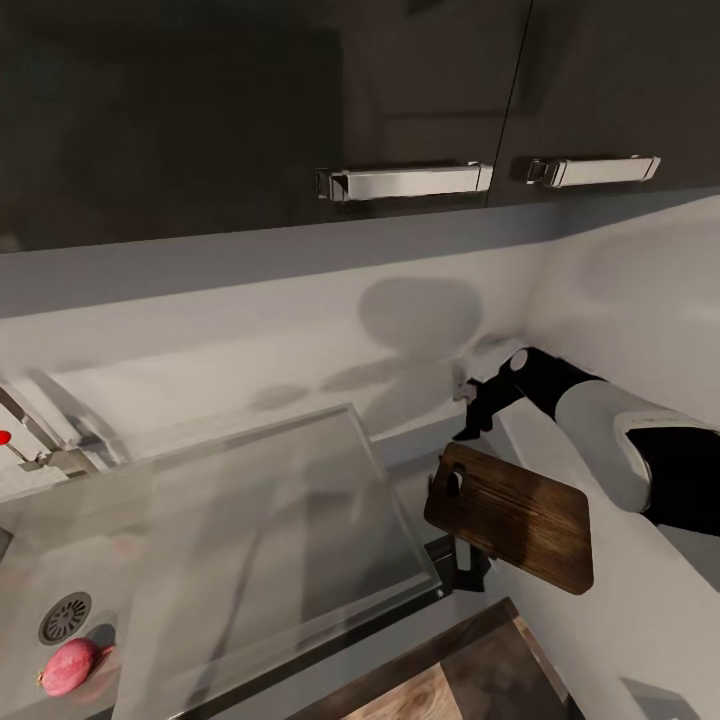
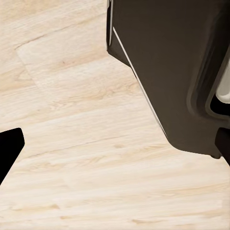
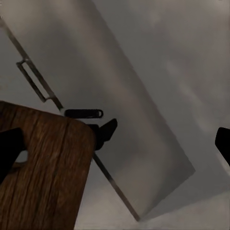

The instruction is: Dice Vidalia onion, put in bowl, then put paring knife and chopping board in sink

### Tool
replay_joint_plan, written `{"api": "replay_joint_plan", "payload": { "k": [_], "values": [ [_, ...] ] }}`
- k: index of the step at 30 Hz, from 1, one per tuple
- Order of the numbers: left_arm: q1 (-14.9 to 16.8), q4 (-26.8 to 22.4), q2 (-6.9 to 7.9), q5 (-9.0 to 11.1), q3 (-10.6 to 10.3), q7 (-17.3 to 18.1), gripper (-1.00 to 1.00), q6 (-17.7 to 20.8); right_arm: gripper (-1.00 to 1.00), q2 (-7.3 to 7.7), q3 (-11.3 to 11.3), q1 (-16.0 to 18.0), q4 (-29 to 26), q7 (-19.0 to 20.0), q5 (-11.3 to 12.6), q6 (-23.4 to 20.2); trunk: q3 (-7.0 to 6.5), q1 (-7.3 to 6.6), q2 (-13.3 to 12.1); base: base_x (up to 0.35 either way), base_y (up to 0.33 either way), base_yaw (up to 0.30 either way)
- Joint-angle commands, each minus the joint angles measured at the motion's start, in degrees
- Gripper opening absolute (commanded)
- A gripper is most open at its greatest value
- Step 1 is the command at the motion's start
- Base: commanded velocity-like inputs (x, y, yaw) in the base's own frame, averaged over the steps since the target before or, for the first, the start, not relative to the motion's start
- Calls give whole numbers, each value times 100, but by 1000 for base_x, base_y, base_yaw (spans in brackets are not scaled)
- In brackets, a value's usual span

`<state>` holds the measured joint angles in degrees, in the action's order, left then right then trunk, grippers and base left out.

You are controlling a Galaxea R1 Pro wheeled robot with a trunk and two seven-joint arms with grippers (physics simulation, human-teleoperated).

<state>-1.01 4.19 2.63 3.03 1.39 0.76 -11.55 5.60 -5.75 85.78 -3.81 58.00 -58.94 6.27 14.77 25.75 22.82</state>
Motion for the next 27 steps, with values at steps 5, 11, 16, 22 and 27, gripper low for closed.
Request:
{"api": "replay_joint_plan", "payload": {
  "k": [5,11,16,22,27],
  "values": [
    [4,12,0,31,11,8,100,-32,100,-20,-41,-11,46,-4,-76,163,9,3,10,0,0,0],
    [4,12,0,31,11,7,100,-32,100,-18,-40,-17,55,-7,-90,188,13,3,10,0,0,0],
    [4,12,0,31,11,7,100,-32,100,-23,-40,-17,56,-11,-93,186,47,3,10,0,0,0],
    [4,12,0,31,11,9,100,-32,100,-31,-40,-17,56,-14,-94,182,101,3,10,0,0,0],
    [4,12,0,31,11,9,100,-32,100,-91,-41,-17,57,-16,-93,182,147,3,10,0,0,0]
  ]
}}
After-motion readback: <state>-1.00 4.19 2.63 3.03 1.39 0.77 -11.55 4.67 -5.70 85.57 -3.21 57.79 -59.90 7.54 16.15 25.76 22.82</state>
